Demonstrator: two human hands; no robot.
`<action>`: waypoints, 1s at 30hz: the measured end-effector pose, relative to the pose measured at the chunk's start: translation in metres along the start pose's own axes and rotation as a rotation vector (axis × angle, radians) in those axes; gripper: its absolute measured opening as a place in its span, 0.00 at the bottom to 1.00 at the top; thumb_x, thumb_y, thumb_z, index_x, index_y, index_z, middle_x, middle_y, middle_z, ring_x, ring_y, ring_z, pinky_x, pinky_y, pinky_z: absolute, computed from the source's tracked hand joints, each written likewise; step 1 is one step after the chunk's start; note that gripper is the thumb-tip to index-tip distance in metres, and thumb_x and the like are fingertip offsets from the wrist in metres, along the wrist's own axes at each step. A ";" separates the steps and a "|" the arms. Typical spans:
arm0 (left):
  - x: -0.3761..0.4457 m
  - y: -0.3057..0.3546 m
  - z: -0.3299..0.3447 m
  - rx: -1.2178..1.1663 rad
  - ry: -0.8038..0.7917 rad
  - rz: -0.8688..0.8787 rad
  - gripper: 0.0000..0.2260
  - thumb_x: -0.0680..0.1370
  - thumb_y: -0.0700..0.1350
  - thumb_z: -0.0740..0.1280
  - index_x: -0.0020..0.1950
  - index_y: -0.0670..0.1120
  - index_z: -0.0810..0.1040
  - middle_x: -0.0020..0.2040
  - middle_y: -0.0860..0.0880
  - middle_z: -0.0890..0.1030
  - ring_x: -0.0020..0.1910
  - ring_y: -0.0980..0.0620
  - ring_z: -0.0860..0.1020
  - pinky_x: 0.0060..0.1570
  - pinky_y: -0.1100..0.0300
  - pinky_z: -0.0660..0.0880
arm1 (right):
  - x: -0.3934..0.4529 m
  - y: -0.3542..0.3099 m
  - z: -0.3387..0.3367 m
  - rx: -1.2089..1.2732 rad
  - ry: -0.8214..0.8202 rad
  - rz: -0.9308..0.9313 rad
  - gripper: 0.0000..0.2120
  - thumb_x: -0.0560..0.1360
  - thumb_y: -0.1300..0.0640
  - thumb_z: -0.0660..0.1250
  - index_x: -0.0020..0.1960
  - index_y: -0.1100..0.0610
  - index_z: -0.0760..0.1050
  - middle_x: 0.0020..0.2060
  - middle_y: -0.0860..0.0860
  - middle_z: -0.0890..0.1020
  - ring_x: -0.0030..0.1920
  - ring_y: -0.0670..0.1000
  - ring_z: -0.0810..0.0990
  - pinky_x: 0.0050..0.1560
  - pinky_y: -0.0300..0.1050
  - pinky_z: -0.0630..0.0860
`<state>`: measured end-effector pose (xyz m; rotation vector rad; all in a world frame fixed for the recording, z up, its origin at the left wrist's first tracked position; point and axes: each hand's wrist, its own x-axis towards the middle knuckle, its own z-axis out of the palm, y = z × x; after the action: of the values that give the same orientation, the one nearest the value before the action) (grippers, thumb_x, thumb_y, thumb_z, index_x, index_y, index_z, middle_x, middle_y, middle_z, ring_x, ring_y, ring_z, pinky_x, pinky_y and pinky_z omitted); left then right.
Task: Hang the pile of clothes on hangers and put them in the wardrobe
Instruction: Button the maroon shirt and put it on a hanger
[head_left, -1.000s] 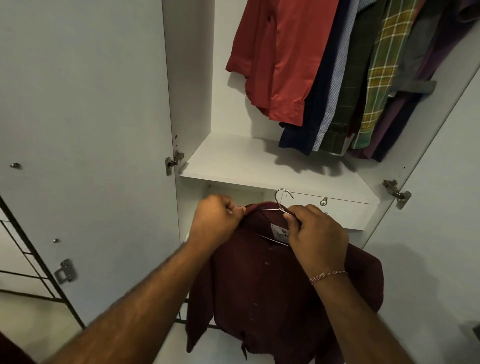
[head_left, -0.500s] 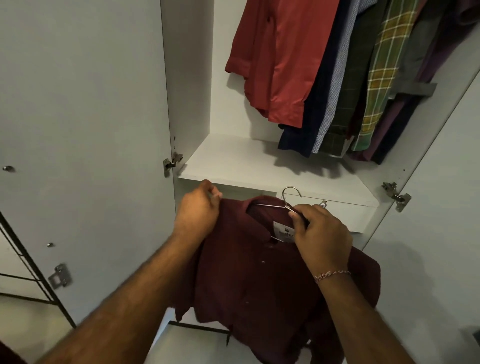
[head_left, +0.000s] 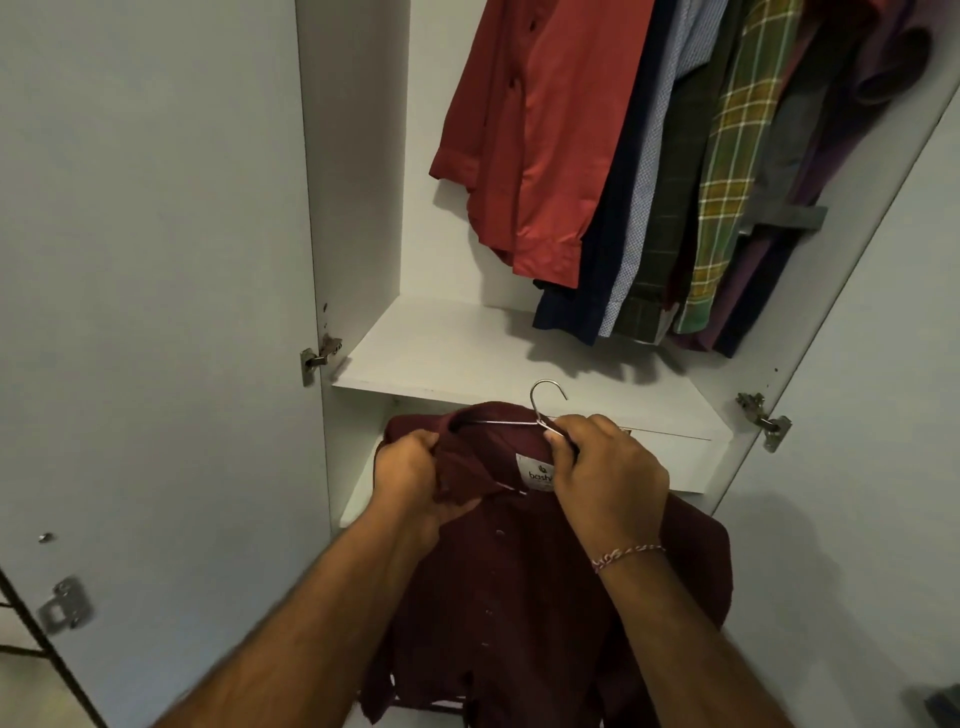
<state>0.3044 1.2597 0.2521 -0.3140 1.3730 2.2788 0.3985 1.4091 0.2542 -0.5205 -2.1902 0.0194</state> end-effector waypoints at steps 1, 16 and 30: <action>0.003 -0.001 0.001 -0.037 0.008 -0.018 0.12 0.82 0.42 0.61 0.62 0.43 0.78 0.57 0.41 0.83 0.56 0.39 0.82 0.40 0.45 0.82 | 0.000 -0.001 0.000 0.007 -0.006 -0.006 0.07 0.78 0.48 0.71 0.53 0.49 0.84 0.42 0.47 0.84 0.40 0.52 0.83 0.38 0.46 0.78; 0.026 0.133 0.000 1.432 -0.609 1.167 0.20 0.82 0.60 0.66 0.73 0.58 0.74 0.65 0.63 0.79 0.63 0.64 0.77 0.64 0.60 0.75 | 0.113 -0.002 -0.030 0.441 -0.224 0.042 0.03 0.73 0.45 0.77 0.45 0.41 0.84 0.41 0.36 0.85 0.44 0.40 0.82 0.48 0.46 0.81; -0.066 0.503 0.147 1.700 0.196 1.562 0.05 0.80 0.46 0.70 0.44 0.52 0.83 0.42 0.54 0.85 0.44 0.54 0.83 0.48 0.58 0.78 | 0.527 -0.153 -0.028 1.142 0.238 -0.412 0.05 0.77 0.66 0.73 0.53 0.62 0.83 0.45 0.49 0.86 0.45 0.39 0.83 0.50 0.34 0.77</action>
<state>0.1195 1.1712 0.7388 1.4960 3.5867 0.5484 0.0786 1.4611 0.6985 0.5395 -1.6566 0.8706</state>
